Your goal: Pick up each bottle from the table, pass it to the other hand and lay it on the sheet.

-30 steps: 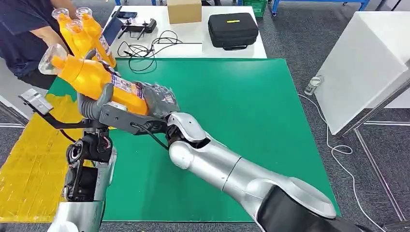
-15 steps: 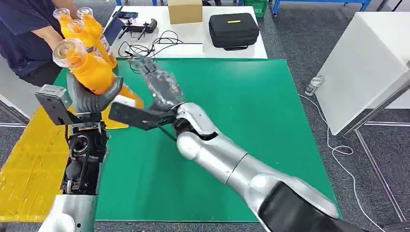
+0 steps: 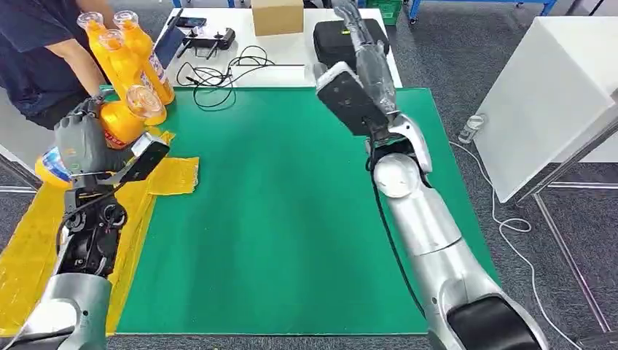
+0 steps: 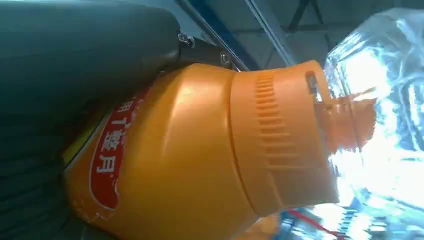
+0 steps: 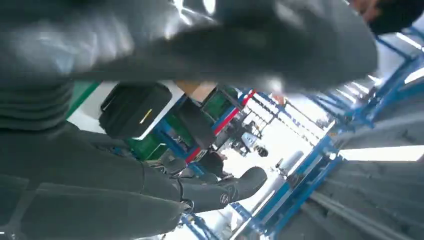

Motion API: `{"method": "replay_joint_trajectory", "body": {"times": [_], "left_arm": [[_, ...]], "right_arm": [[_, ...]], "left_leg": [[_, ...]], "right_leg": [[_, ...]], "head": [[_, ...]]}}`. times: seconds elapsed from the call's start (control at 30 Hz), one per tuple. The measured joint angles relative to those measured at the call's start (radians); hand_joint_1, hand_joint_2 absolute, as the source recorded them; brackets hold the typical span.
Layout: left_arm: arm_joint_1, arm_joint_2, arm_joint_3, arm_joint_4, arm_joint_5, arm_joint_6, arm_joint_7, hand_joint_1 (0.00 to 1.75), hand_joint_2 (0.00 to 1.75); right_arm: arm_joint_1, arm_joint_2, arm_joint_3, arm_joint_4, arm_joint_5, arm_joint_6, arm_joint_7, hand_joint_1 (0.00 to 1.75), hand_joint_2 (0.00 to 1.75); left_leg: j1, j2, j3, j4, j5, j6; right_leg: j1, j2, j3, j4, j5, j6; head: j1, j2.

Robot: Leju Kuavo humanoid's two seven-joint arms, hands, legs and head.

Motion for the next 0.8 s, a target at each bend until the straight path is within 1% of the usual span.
{"method": "replay_joint_trajectory", "body": {"times": [0.1, 0.2, 0.27, 0.37, 0.4, 0.47, 0.63, 0.67, 0.7, 0.8], "left_arm": [[0.004, 0.012, -0.004, 0.019, -0.201, 0.000, 0.147, 1.75, 1.75], [0.005, 0.025, -0.045, 0.053, -0.230, 0.000, 0.237, 1.75, 1.75], [0.004, 0.037, -0.097, 0.101, -0.235, 0.000, 0.293, 1.75, 1.75], [0.002, 0.048, -0.173, 0.166, -0.238, 0.000, 0.350, 1.75, 1.75], [-0.001, 0.053, -0.219, 0.207, -0.238, -0.001, 0.377, 1.75, 1.75], [0.000, 0.056, -0.270, 0.260, -0.236, -0.011, 0.401, 1.75, 1.75], [0.003, 0.066, -0.316, 0.330, -0.195, -0.050, 0.403, 1.75, 1.75], [0.005, 0.069, -0.325, 0.341, -0.192, -0.056, 0.405, 0.31, 1.75], [0.008, 0.072, -0.330, 0.349, -0.189, -0.062, 0.408, 0.00, 1.75], [0.013, 0.078, -0.344, 0.370, -0.193, -0.117, 0.429, 0.00, 1.75]], "right_arm": [[0.011, -0.008, -0.010, -0.022, 0.000, 0.014, -0.002, 0.00, 0.00], [0.022, -0.011, -0.011, -0.035, 0.012, 0.026, -0.008, 0.00, 0.00], [0.034, -0.009, -0.023, -0.047, 0.039, 0.042, -0.019, 0.00, 0.00], [0.041, -0.006, -0.024, -0.053, 0.042, 0.040, -0.021, 0.00, 0.00], [0.044, -0.006, -0.023, -0.056, 0.039, 0.040, -0.021, 0.00, 0.00], [0.050, -0.006, -0.021, -0.064, 0.035, 0.039, -0.021, 0.00, 0.00], [0.057, -0.008, -0.003, -0.071, 0.021, 0.039, -0.021, 0.00, 0.00], [0.057, -0.009, 0.001, -0.071, 0.019, 0.039, -0.021, 0.00, 0.00], [0.057, -0.010, 0.003, -0.071, 0.017, 0.039, -0.021, 0.00, 0.00], [0.056, -0.009, 0.015, -0.066, 0.008, 0.039, -0.024, 0.00, 0.00]], "left_leg": [[0.000, 0.000, 0.000, 0.000, 0.000, 0.000], [0.000, 0.000, 0.000, 0.000, 0.000, 0.000], [0.000, 0.000, 0.000, 0.000, 0.000, 0.000], [0.000, 0.000, 0.000, 0.000, 0.000, 0.000], [0.000, 0.000, 0.000, 0.000, 0.000, 0.000], [0.000, 0.000, 0.000, 0.000, 0.000, 0.000], [0.000, 0.000, -0.001, 0.000, 0.000, 0.000], [0.000, 0.000, -0.001, 0.000, 0.000, 0.000], [0.000, 0.000, -0.001, 0.000, 0.000, 0.000], [0.000, 0.000, -0.002, 0.000, 0.000, 0.000]], "right_leg": [[0.001, 0.000, 0.000, 0.000, 0.000, 0.000], [0.001, 0.000, 0.000, 0.000, 0.000, 0.000], [0.001, 0.000, 0.000, 0.000, 0.000, 0.000], [0.001, 0.000, 0.000, 0.000, 0.000, 0.000], [0.001, 0.000, 0.000, 0.000, 0.000, 0.000], [0.001, 0.000, 0.000, 0.000, 0.000, 0.000], [0.001, 0.000, -0.001, 0.000, 0.000, 0.000], [0.001, 0.000, -0.001, 0.000, 0.000, 0.000], [0.001, 0.000, -0.001, 0.000, 0.000, 0.000], [0.001, 0.000, -0.001, 0.000, 0.000, 0.000]], "head": [[0.000, 0.000], [0.000, 0.000], [0.000, 0.000], [0.000, 0.000], [0.000, 0.000], [0.000, 0.000], [0.000, 0.000], [0.000, 0.000], [0.000, 0.000], [0.000, 0.000]]}}
